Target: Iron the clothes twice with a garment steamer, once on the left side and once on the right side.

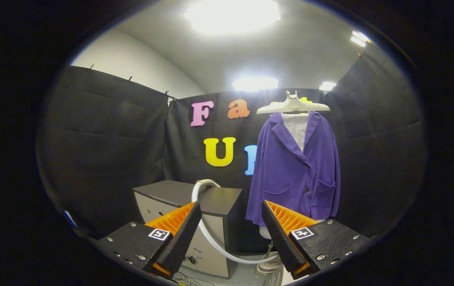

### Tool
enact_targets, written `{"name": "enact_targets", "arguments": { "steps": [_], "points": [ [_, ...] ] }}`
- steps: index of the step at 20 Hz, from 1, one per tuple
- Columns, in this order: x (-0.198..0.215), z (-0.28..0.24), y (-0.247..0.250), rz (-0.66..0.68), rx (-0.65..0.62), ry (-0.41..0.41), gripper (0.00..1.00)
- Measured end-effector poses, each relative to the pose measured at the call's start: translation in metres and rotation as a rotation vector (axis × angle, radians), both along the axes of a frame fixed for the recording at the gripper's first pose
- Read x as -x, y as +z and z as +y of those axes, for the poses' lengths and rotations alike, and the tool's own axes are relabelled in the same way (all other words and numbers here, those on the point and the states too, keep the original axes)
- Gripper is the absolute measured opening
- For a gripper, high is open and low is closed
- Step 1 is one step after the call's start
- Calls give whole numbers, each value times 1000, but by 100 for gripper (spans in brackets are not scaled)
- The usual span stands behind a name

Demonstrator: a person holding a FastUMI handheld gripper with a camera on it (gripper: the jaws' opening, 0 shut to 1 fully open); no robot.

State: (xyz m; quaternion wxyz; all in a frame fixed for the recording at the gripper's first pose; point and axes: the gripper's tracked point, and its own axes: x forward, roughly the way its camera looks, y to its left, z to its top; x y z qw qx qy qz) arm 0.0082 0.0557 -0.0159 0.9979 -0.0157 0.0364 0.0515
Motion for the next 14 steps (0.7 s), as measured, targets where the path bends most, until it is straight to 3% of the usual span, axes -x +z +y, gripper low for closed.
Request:
{"name": "enact_targets", "arguments": {
  "steps": [6, 10, 14],
  "points": [
    [-43, 31, -1, -6, 15, 8, 94],
    [-86, 63, -3, 13, 100, 13, 94],
    [-133, 111, 1, 46, 86, 42, 95]
  ]
}}
